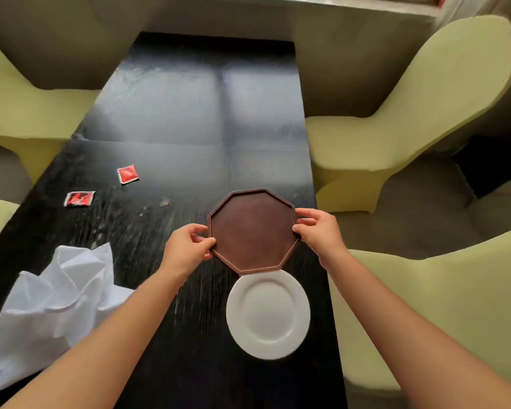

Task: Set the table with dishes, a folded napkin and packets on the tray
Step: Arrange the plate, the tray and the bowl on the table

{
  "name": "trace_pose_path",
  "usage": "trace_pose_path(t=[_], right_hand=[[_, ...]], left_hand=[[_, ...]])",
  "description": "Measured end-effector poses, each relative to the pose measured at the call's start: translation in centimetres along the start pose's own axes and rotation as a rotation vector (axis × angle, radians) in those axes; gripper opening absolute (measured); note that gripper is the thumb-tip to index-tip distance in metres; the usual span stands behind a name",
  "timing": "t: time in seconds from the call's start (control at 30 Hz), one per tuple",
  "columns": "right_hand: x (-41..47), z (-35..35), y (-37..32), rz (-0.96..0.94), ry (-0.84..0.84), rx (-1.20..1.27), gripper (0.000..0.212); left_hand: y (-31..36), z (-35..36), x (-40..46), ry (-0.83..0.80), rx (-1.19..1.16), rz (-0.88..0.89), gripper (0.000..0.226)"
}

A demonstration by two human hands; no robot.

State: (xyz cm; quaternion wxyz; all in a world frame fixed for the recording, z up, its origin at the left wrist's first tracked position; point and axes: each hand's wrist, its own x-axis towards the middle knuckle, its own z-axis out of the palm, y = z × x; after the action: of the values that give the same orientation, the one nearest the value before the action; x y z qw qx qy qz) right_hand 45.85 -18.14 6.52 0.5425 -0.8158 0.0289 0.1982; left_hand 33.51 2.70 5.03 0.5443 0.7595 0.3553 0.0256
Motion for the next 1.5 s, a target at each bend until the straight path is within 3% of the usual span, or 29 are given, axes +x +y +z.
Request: trace_pose_path(t=[0.43, 0.97, 1.5], right_hand=[[9.7, 1.4, 8.2, 0.084, 0.167, -0.163, 0.038], [9.9, 1.6, 9.2, -0.022, 0.186, -0.414, 0.036], [10.1, 1.5, 9.8, -0.051, 0.193, -0.432, 0.033]], left_hand=[[-3.4, 8.9, 9.3, 0.005, 0.224, 0.010, 0.029], [-3.9, 10.4, 9.7, 0.108, 0.352, 0.132, 0.020], [-4.1, 10.7, 9.6, 0.141, 0.270, 0.142, 0.027]])
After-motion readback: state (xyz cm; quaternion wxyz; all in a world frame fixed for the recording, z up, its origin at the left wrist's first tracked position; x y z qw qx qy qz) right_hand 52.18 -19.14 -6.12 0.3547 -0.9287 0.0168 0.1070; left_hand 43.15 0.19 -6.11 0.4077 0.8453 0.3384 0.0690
